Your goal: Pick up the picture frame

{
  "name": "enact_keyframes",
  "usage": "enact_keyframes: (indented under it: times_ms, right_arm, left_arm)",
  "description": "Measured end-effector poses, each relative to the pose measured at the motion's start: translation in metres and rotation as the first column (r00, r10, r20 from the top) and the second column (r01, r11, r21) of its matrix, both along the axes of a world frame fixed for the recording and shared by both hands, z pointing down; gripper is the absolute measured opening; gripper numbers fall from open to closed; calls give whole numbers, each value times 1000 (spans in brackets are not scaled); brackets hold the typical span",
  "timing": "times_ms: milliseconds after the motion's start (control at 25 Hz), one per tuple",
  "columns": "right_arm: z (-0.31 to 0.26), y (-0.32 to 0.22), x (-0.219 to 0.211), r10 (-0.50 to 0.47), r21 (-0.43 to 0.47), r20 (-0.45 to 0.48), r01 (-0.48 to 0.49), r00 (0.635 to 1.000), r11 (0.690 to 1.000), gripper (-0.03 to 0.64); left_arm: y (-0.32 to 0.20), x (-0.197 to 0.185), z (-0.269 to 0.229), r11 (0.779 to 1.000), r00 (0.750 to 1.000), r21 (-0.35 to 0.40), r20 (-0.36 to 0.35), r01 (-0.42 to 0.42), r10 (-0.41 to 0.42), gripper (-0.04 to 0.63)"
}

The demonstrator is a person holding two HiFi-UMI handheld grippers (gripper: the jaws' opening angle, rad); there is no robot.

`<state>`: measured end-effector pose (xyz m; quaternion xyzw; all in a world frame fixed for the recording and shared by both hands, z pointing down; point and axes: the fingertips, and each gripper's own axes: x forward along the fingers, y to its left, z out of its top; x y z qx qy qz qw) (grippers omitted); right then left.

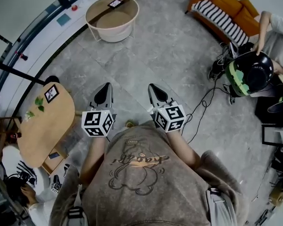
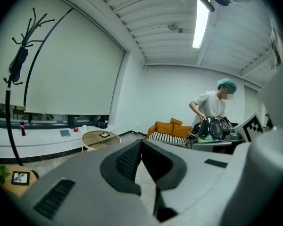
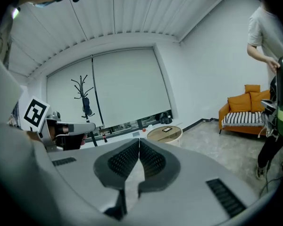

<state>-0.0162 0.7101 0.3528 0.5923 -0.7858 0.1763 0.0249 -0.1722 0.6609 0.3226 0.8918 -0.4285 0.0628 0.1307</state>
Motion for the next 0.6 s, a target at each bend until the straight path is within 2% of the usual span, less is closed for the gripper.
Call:
enact_keyframes:
  times_ms: [160, 600]
  right_arm:
    - [2, 2, -3, 28, 0, 2, -28, 1000, 1000, 20]
    - [14, -28, -4, 8, 4, -7, -8, 1000, 1000, 20]
  left_arm:
    - [-3, 1, 7, 1000, 1000, -5, 2, -16, 16, 18]
    - [-30, 4, 14, 1000, 1000, 5, -8, -6, 6, 18]
